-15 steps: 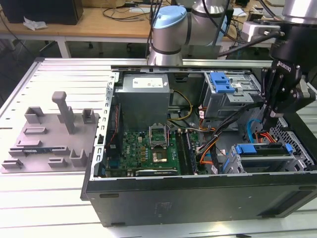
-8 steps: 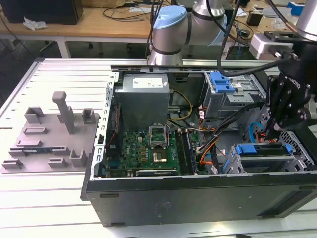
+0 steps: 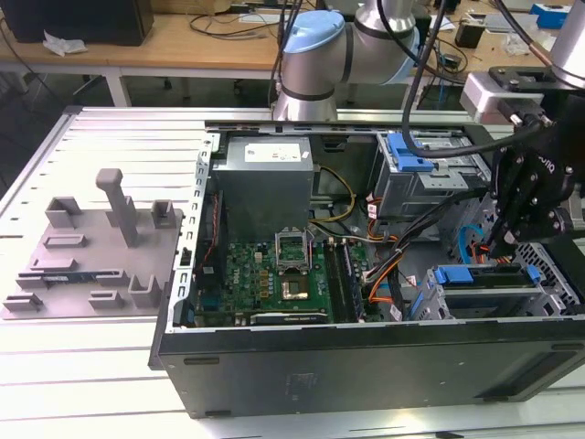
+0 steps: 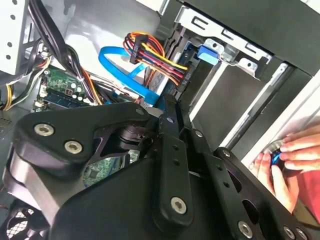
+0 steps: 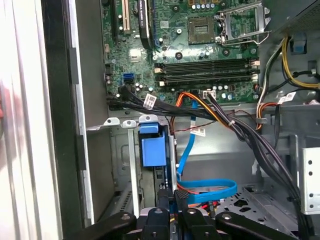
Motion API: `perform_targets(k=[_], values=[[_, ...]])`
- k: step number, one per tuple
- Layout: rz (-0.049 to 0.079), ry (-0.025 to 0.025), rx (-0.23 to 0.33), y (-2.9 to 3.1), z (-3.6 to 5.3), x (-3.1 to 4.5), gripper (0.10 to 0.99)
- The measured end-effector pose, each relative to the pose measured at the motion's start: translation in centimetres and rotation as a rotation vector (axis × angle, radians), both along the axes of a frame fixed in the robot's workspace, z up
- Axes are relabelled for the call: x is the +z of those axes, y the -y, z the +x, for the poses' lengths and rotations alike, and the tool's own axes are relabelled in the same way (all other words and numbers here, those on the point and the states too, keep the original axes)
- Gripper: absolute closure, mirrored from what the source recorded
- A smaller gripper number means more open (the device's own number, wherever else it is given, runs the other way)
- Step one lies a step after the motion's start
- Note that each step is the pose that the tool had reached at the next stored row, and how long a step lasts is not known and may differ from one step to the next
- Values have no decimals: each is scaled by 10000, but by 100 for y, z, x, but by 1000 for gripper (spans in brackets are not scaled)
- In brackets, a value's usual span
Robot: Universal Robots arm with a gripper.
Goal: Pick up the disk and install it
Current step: 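Insert the second disk wire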
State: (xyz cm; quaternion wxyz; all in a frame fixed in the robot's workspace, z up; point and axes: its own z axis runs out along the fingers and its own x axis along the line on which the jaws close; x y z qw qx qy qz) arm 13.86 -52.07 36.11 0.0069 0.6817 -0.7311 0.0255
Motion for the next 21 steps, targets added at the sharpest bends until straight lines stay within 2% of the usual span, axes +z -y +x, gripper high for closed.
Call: perform_targets(k=[2,4,21], values=[[164,14,155,18,-10,-15,925],[244,19,256,40,-19,-27,925],[256,17,479,105,-14,-63,925]])
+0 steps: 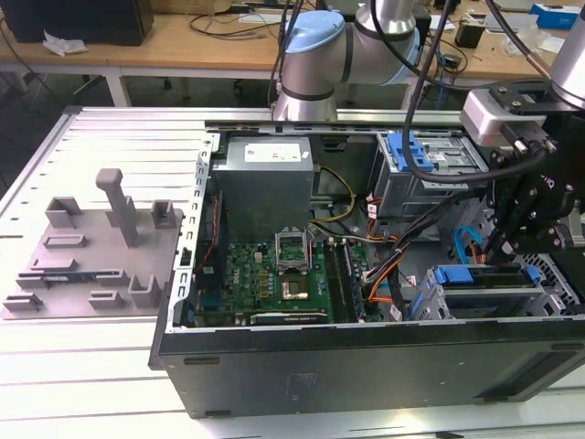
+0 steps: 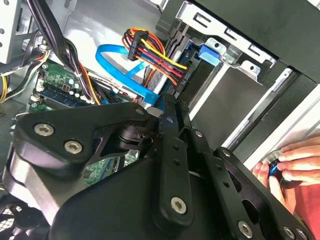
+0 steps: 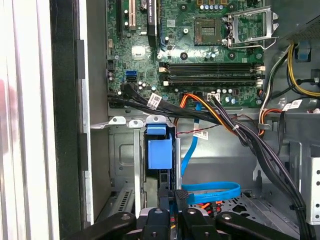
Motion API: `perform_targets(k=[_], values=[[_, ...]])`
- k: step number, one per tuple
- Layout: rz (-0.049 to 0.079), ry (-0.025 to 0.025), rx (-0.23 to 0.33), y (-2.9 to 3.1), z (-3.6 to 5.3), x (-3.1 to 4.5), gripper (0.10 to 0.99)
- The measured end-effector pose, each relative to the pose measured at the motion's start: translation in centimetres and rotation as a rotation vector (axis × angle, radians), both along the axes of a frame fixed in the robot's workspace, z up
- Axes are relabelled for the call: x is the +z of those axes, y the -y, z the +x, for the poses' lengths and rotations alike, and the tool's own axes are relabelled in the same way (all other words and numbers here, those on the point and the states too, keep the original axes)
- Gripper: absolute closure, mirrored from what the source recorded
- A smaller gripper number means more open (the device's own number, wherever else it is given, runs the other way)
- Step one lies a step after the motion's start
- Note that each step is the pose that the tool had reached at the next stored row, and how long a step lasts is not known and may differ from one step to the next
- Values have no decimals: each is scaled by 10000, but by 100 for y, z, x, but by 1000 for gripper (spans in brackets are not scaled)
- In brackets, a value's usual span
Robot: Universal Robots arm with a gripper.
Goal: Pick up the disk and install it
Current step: 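Insert the second disk wire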
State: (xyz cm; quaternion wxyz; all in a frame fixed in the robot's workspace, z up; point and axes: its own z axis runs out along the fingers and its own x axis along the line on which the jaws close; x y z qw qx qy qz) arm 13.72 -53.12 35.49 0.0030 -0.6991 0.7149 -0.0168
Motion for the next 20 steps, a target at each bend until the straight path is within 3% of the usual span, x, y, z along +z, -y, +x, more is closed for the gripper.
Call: perform_targets(k=[20], values=[[1,0,268,10,29,-76,925]])
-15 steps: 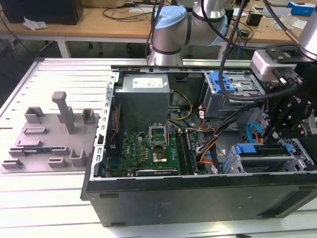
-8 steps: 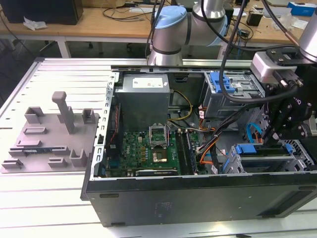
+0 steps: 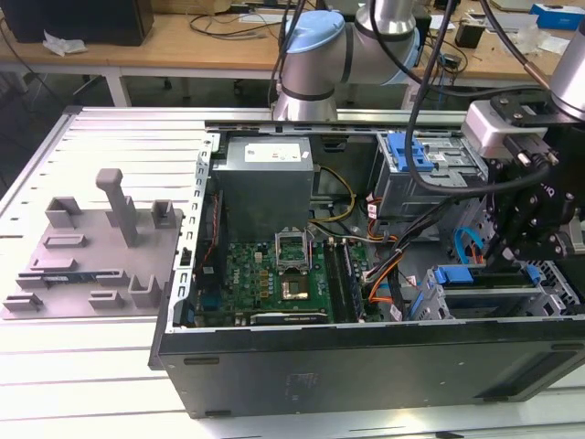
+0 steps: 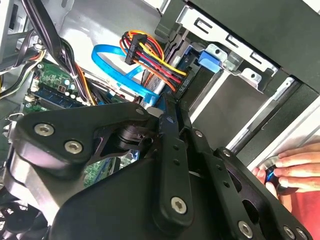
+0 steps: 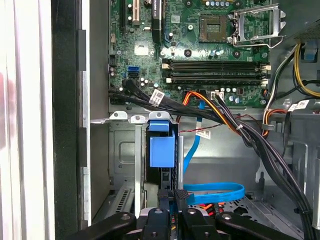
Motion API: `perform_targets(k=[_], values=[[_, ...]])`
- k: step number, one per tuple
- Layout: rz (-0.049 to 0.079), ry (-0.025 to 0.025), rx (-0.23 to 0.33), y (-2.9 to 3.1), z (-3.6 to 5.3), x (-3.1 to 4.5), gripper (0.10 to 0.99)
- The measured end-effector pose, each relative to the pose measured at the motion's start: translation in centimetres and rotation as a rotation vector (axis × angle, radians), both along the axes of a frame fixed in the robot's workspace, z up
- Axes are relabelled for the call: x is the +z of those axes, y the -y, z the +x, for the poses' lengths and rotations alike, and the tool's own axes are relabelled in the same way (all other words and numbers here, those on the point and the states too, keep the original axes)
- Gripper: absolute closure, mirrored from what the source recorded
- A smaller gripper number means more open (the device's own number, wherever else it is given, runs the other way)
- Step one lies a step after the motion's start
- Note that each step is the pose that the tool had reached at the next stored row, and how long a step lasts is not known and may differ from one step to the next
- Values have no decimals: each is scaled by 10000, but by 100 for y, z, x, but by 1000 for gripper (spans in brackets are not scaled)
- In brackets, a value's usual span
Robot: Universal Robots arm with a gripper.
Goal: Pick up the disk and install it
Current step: 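Insert the second disk wire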
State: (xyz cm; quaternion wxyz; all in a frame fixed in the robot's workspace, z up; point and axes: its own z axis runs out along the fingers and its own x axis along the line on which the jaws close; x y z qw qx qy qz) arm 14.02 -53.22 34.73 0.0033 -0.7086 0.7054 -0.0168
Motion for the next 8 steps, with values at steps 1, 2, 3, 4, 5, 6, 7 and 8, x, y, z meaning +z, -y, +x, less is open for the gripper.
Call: perform_targets(k=[1,2,3,4,5,6,7,8], values=[[0,0,27,0,0,-10,925],[0,0,40,0,0,-16,925],[0,1,61,0,0,-24,925],[0,1,75,0,0,-29,925],[-1,0,93,0,1,-34,925],[0,0,131,0,0,-41,925],[-2,0,170,0,0,-46,925],[-1,0,200,0,0,-49,925]])
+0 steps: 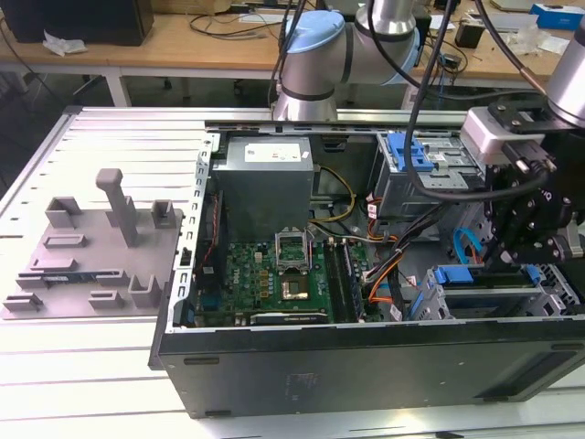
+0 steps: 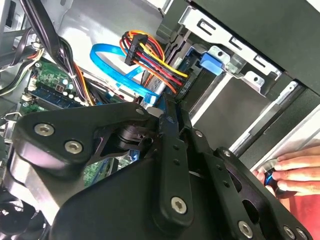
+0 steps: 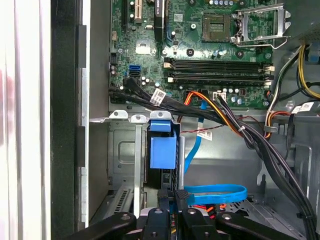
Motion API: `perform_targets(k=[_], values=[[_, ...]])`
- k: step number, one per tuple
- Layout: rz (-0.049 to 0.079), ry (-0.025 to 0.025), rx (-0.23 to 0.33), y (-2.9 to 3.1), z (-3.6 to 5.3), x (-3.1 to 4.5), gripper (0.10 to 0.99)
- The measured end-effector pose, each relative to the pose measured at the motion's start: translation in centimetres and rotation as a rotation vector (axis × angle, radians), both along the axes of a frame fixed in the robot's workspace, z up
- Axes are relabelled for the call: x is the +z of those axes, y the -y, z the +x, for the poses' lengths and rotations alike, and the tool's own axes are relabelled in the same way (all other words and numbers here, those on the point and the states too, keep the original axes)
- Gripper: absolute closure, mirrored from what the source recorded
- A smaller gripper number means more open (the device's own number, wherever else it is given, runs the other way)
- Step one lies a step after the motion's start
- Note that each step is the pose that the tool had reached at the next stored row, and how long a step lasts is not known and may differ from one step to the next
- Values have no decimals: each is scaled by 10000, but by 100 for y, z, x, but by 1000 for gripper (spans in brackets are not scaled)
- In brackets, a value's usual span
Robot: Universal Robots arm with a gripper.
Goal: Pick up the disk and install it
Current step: 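Insert the second disk wire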
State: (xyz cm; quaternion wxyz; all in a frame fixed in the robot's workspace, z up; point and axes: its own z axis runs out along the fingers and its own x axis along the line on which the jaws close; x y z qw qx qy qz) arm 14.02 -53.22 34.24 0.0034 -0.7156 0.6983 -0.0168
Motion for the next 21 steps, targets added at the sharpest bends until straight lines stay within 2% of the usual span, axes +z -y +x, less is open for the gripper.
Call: perform_targets(k=[11,12,15,20,21], values=[[10,1,407,-1,0,-50,914],[-8,0,411,-3,0,-34,851],[-52,-1,414,-10,0,12,851],[-246,-5,414,-51,0,208,851],[-326,-6,414,-64,0,282,851]])
